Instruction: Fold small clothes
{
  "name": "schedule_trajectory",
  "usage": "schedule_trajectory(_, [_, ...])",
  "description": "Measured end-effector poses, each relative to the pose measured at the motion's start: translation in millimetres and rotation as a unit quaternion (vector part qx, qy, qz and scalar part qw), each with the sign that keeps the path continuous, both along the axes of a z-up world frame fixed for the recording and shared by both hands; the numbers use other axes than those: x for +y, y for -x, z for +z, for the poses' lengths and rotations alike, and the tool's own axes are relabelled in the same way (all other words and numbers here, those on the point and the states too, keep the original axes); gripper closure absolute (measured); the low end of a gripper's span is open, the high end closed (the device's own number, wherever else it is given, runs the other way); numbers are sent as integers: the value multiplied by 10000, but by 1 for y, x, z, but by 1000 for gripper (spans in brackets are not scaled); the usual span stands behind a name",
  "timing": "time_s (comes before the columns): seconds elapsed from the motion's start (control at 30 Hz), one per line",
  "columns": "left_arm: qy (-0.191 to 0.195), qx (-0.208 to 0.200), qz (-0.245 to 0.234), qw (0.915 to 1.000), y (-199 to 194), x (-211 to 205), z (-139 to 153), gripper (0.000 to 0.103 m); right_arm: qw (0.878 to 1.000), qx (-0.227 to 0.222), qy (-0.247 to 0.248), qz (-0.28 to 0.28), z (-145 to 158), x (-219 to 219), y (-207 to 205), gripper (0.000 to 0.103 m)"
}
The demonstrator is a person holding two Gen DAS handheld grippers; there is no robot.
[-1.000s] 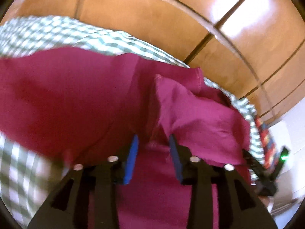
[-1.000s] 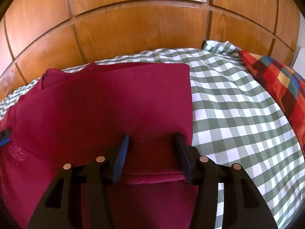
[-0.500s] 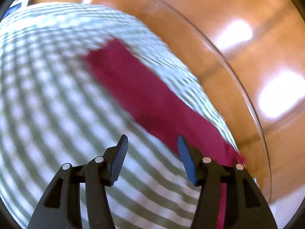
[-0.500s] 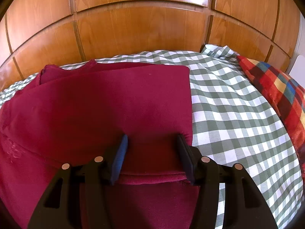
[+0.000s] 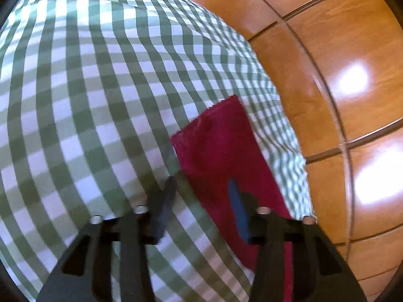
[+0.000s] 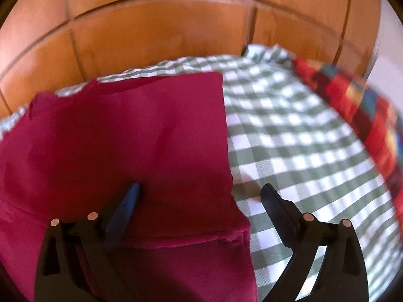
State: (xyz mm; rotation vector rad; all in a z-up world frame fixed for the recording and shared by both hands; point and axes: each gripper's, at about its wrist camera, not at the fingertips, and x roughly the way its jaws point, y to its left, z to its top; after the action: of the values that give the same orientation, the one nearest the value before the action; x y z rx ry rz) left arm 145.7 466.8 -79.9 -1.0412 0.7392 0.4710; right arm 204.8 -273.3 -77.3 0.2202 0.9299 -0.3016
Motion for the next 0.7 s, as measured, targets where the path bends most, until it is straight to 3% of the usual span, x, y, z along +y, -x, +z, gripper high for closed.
schedule_trajectory(0.03, [-30,27,-54,10000,0,2,0,90,10000,-15,-84,-6,-1,-2,1,7])
schedule_trajectory(0.07, [-99,98,-77,9999,-5,2,0,95,10000,-10,-74,-3,-1,-2,1,7])
schedule_trajectory(0.2, [-735,100,-255,9969,-16,-17,19,97,10000,-14,-22,0,0,0,2,7])
schedule_trajectory(0.37, [-925,-509,-763,9915,-27,-63,63,97,10000,-32,-30,3,0,-1,0,7])
schedule_trajectory(0.5, [-1064,-1117,-1497,9766,-40,-130,101,97,10000,-64,-66,-6,1,-1,2,7])
schedule_trajectory(0.7, [-1309,-1486,-2781,9399,-58,-260,117,97,9998,-120,-139,-16,1,-2,4,7])
